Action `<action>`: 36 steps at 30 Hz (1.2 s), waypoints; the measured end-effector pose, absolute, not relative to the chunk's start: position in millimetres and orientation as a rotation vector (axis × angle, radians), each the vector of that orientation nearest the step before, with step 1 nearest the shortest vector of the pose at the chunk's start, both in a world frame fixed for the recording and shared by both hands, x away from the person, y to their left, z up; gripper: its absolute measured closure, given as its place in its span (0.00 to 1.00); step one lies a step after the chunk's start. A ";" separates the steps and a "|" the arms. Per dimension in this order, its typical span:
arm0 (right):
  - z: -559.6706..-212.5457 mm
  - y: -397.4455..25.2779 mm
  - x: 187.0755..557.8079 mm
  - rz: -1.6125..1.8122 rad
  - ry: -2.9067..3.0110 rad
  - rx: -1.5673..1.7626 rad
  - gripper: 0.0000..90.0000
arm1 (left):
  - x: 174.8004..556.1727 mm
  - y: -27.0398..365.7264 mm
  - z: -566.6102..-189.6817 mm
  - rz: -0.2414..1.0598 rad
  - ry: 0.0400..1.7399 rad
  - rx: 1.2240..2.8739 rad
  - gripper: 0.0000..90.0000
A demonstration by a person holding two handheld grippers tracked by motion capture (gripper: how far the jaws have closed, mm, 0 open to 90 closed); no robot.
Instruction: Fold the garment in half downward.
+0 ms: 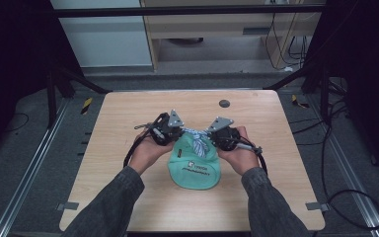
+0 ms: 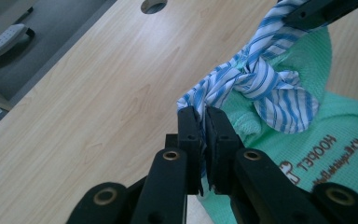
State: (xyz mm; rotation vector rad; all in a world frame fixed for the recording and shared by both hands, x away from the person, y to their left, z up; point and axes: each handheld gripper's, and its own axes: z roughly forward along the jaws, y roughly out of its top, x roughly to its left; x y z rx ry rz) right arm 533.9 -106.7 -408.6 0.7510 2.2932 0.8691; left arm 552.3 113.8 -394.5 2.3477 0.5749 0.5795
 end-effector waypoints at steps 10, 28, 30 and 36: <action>-428.8 -99.2 518.7 0.865 2.324 0.719 0.91 | 534.9 126.4 -415.3 0.540 0.580 2.362 0.95; -441.2 -93.0 499.1 0.875 2.346 0.672 0.90 | 516.7 135.7 -433.6 0.512 0.585 2.346 0.95; -443.8 -93.1 497.0 0.879 2.351 0.668 0.90 | 514.5 136.8 -436.4 0.507 0.582 2.348 0.95; -449.3 -93.7 492.6 0.877 2.362 0.668 0.89 | 510.8 137.8 -440.9 0.497 0.580 2.350 0.95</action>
